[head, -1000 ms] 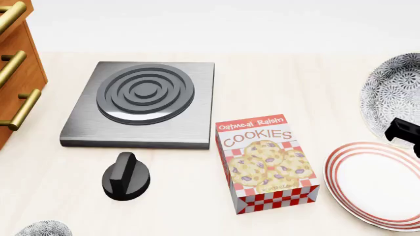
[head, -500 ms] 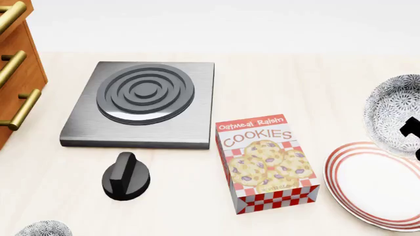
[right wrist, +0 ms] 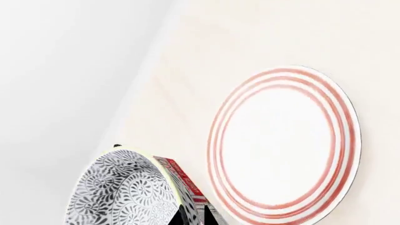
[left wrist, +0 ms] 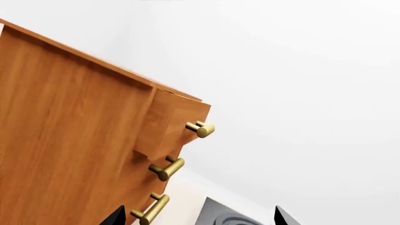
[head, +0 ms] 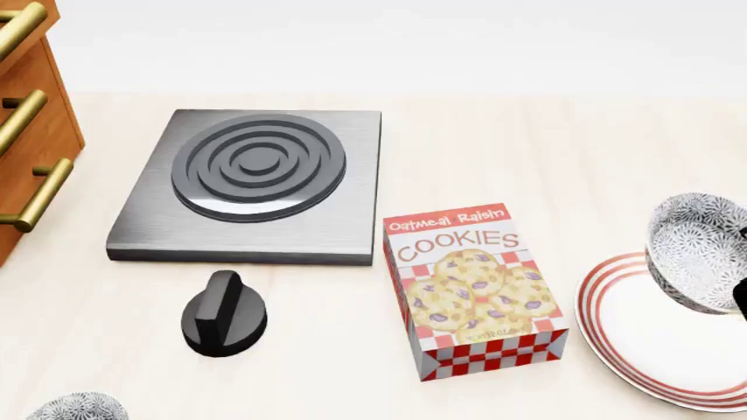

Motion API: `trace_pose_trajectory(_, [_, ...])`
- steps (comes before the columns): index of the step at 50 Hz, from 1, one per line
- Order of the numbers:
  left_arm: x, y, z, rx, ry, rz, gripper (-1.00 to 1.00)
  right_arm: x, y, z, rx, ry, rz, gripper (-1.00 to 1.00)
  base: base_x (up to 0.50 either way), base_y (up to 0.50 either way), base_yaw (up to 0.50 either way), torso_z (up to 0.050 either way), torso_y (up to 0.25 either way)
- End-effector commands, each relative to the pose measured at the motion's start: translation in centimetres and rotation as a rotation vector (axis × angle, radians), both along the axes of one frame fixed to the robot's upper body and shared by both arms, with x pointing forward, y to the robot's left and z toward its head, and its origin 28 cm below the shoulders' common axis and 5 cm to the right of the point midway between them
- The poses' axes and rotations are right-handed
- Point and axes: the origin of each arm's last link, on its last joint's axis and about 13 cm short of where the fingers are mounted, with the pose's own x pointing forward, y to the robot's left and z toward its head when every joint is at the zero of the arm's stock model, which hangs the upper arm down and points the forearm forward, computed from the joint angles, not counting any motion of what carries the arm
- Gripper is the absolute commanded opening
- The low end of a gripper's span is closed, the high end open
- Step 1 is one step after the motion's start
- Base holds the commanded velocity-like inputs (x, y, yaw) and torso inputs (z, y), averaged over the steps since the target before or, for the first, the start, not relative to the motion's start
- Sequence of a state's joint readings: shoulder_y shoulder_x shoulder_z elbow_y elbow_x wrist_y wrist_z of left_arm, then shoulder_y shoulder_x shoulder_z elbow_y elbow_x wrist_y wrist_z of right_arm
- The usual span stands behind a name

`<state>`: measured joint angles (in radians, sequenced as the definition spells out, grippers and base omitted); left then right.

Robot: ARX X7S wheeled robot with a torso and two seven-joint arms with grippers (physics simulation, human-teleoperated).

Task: Pick the akita bowl from table center and place it on the plate.

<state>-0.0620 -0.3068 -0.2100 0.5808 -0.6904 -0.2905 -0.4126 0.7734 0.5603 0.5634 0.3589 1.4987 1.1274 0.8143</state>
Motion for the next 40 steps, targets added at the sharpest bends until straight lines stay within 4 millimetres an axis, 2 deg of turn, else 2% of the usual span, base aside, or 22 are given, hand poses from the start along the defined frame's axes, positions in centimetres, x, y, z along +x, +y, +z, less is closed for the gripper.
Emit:
trace_pose_trajectory(1, [-0.1,0.0,0.1,-0.005,-0.008,0.004,1.00,1.0,-0.5,0.0,0.126,-0.001,-0.012,-1.00,0.00,0.00,0.00,0.000,0.000])
trace_pose_trajectory(11, [-0.2,-0.1,0.0,0.037,-0.029,0.006,1.00,1.8,-0.6,-0.5,0.114,0.024,-0.026,-1.00,0.00,0.00,0.00,0.000,0.000])
trace_pose_trajectory(19, [-0.2,0.0,0.1,0.001,-0.026,-0.009,1.00,1.9,-0.5,-0.4,0.066,0.046,-0.037,-1.00,0.00,0.00,0.00,0.000,-0.150])
trace_pose_trajectory(30, [-0.2,0.0,0.1,0.003,-0.025,-0.001,1.00,2.3,-0.5,0.9,-0.101,0.080,-0.079,-1.00,0.00,0.00,0.00,0.000,0.000])
trace_pose_trajectory(34, [-0.3,-0.1,0.1,0.041,-0.042,0.003,1.00,2.4,-0.5,1.3,-0.104,0.075,-0.079,-1.00,0.00,0.00,0.00,0.000,-0.099])
trace_pose_trajectory(40, [-0.3,-0.1,0.1,0.008,-0.029,-0.004,1.00,2.4,-0.5,1.7,-0.107,0.070,-0.078,-1.00,0.00,0.00,0.00,0.002,-0.120])
